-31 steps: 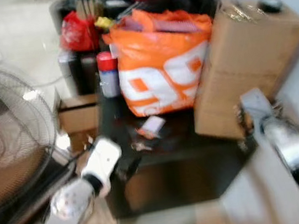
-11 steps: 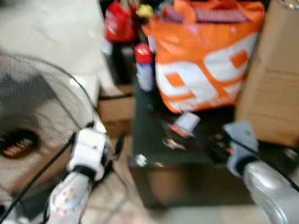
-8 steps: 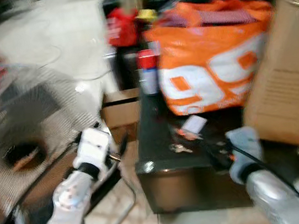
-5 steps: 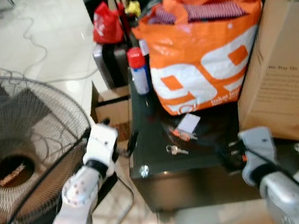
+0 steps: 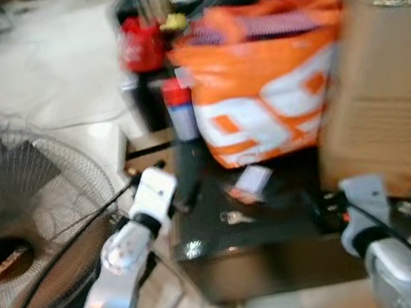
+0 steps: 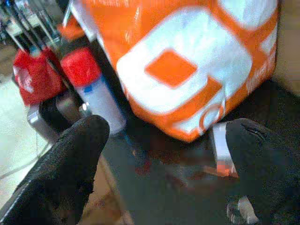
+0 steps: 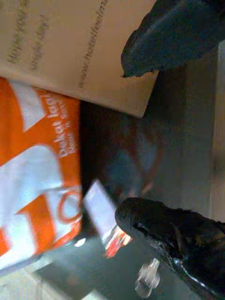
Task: Hang keys on a hook
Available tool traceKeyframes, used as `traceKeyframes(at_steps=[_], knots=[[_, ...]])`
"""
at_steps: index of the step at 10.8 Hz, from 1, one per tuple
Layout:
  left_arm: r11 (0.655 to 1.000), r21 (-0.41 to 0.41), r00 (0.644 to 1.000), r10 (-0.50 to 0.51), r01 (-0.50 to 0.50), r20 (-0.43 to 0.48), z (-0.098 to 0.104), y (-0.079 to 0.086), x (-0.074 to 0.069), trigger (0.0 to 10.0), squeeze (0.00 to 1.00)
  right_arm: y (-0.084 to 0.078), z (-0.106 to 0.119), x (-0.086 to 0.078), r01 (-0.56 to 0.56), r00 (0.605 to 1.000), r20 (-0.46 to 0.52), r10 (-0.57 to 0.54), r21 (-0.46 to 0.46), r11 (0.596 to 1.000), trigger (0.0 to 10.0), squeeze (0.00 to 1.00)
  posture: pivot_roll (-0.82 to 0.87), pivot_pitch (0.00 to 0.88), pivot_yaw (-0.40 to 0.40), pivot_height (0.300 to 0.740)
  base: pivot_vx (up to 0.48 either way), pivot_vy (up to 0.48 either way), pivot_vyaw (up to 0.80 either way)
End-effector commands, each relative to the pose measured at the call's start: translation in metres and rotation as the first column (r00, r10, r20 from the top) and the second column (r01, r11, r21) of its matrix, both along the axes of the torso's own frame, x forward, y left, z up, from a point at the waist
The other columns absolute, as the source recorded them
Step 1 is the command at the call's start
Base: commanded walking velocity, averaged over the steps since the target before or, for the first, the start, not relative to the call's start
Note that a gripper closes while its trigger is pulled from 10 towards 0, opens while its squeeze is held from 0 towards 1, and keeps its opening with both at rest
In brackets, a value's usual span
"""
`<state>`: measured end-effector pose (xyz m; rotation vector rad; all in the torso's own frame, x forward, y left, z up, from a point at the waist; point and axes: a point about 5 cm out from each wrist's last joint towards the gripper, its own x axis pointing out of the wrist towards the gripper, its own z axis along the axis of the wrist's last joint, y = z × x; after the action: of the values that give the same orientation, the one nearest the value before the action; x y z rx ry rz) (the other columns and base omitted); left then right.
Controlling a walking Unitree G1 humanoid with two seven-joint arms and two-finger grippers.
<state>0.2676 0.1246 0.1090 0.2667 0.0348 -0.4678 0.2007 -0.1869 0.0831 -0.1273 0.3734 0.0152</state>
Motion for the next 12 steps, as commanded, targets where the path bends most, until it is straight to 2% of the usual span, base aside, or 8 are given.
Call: traceKeyframes(at_steps=[1, 3, 7, 8, 9, 10, 11, 12], knots=[[0.998, 0.038, 0.998, 0.059, -0.059, 0.003, 0.000, 0.020, -0.001, 10.0, 0.00, 0.013, 0.005, 0.009, -0.046, 0.998, 0.039, 0.045, 0.028, 0.999, 10.0, 0.00, -0.15, 0.011, 0.091, 0.740, 0.266, 0.000, 0.00], [0.994, 0.039, 0.994, 0.106, -0.106, 0.013, 0.000, 0.028, -0.006, 10.0, 0.00, 0.016, 0.003, 0.022, -0.078, 0.996, 0.052, 0.076, 0.038, 0.996, 10.0, 0.00, -0.10, 0.002, 0.053, 0.740, 0.259, 0.000, 0.00], [0.988, 0.036, 0.988, 0.151, -0.152, 0.023, 0.002, 0.031, -0.014, 10.0, 0.00, 0.022, 0.002, 0.041, -0.183, 0.982, 0.045, 0.183, 0.010, 0.983, 10.0, 0.00, -0.06, 0.002, -0.006, 0.740, 0.185, 0.000, 0.00], [0.988, 0.047, 0.989, 0.148, -0.149, 0.012, 0.000, 0.032, -0.016, 10.0, 0.00, 0.023, -0.001, 0.043, -0.230, 0.973, 0.022, 0.230, -0.009, 0.973, 10.0, 0.00, -0.06, 0.004, -0.006, 0.740, 0.000, 0.000, 0.00], [0.989, 0.076, 0.991, 0.129, -0.127, -0.022, -0.005, 0.031, -0.017, 10.0, 0.00, 0.024, -0.010, 0.046, -0.296, 0.955, -0.043, 0.295, -0.037, 0.954, 10.0, 0.00, -0.06, 0.002, -0.005, 0.740, 0.000, 0.000, 0.00], [0.993, 0.084, 0.995, 0.088, -0.084, -0.046, -0.008, 0.029, -0.018, 10.0, 0.00, 0.024, -0.015, 0.048, -0.333, 0.941, -0.076, 0.330, -0.031, 0.942, 10.0, 0.00, -0.07, 0.004, -0.002, 0.740, 0.000, 0.000, 0.00], [0.996, 0.086, 0.997, 0.017, -0.011, -0.079, -0.011, 0.024, -0.021, 10.0, 0.00, 0.025, -0.022, 0.052, -0.366, 0.924, -0.119, 0.363, -0.004, 0.931, 10.0, 1.00, -0.07, 0.010, 0.004, 0.740, 0.000, 0.000, 0.00], [0.993, 0.092, 0.987, -0.064, 0.078, -0.146, -0.018, 0.020, -0.026, 10.0, 0.00, 0.032, -0.037, 0.051, -0.451, 0.874, -0.206, 0.441, -0.007, 0.892, 10.0, 1.00, -0.08, 0.011, 0.006, 0.740, 0.000, 0.000, 0.00]])
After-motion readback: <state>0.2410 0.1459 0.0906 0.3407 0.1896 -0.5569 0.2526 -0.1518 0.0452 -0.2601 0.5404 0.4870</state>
